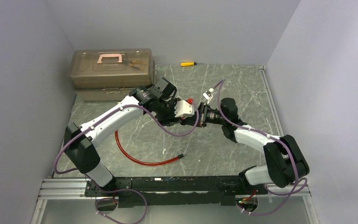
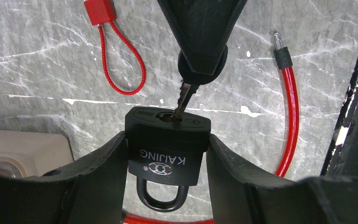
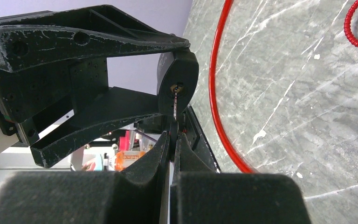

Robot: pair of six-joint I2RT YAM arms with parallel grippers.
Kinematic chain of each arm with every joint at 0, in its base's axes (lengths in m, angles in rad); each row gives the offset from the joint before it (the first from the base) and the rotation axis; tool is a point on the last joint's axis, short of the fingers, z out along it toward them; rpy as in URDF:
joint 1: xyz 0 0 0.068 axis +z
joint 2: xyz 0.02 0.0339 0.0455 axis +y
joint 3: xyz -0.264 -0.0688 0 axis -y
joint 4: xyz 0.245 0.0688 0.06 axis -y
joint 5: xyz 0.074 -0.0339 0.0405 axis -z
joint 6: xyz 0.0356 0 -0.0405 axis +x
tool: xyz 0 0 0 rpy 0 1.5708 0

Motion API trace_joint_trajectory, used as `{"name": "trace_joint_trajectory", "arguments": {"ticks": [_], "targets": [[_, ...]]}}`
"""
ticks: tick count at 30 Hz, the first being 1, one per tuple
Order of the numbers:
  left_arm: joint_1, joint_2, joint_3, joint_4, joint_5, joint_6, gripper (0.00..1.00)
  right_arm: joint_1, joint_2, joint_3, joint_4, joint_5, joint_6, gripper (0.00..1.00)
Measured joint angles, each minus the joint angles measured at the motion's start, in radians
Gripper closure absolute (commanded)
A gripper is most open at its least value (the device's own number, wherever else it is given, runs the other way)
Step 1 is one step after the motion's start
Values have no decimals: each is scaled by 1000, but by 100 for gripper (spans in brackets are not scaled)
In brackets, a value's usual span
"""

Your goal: Unlock with the key

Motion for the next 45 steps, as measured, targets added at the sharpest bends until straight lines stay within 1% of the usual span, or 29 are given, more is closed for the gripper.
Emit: {"name": "trace_joint_trajectory", "arguments": {"ticks": [10,22,36,45], "targets": [[0,0,0,-1,-18,-4,100,2,46,-10,106,-13,77,100],[11,-1,0,-19,-7,6,100,14,85,-10,146,-25,93,100],[10,-1,0,-26,0,116,100,31,129,-1,173,-93,119,100],[-3,-6,-1,-27,-3,188,100,49,134,13,126,-119,103,100]]}}
